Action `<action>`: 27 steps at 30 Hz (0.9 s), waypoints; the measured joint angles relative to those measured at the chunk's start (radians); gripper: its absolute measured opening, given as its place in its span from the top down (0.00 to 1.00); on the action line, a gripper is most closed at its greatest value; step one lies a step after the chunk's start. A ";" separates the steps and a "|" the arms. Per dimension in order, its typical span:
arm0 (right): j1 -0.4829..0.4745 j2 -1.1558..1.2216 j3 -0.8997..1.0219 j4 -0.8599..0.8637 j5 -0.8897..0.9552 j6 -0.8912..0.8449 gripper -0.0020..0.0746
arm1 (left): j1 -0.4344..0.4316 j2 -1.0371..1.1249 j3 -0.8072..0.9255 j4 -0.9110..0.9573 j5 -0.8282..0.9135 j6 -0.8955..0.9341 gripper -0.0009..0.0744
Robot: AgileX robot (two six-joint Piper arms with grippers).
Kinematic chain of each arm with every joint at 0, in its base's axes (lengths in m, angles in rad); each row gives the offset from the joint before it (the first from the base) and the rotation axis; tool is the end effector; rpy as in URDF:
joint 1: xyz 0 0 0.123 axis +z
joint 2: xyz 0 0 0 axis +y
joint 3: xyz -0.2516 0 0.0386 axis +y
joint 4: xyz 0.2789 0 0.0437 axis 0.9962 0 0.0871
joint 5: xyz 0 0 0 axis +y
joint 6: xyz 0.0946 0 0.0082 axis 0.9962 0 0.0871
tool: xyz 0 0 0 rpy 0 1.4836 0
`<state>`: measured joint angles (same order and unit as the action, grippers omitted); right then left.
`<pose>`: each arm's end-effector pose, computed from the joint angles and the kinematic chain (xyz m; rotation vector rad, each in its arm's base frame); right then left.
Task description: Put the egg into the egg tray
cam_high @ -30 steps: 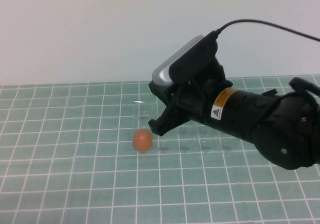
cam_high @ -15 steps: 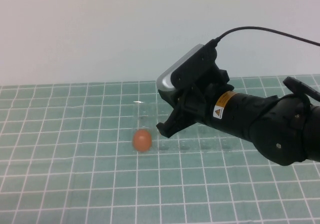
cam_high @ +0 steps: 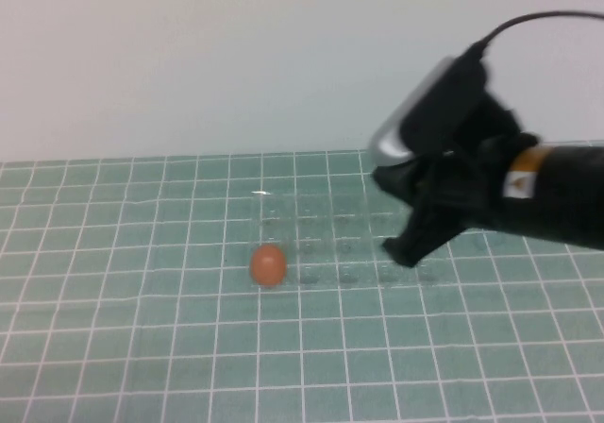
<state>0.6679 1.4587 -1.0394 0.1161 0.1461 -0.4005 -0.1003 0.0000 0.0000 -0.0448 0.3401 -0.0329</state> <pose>0.2872 0.2286 0.2600 -0.9536 1.8233 0.2550 0.1185 -0.0134 0.1815 0.0335 1.8252 -0.1375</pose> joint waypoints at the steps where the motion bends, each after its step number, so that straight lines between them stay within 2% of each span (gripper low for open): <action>1: -0.010 -0.029 0.017 -0.007 0.000 -0.001 0.98 | 0.000 0.000 0.000 0.000 0.000 0.000 0.99; 5: -0.089 -0.200 0.107 -0.052 0.002 -0.006 0.98 | 0.000 0.000 0.000 0.000 0.000 0.000 0.99; 12: -0.356 -0.605 0.349 -0.064 -0.029 -0.006 0.98 | 0.000 0.000 0.000 0.000 0.000 0.000 0.99; 16: -0.470 -0.803 0.468 -0.040 -0.085 -0.006 0.98 | 0.000 0.000 0.000 0.000 0.000 0.000 0.99; 27: -0.556 -1.069 0.807 0.078 -0.101 -0.006 0.98 | 0.000 0.000 0.000 0.000 0.000 0.000 0.99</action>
<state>0.1121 0.3896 -0.2325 0.1937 0.0446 -0.4068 -0.1003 0.0000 0.0000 -0.0448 0.3401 -0.0329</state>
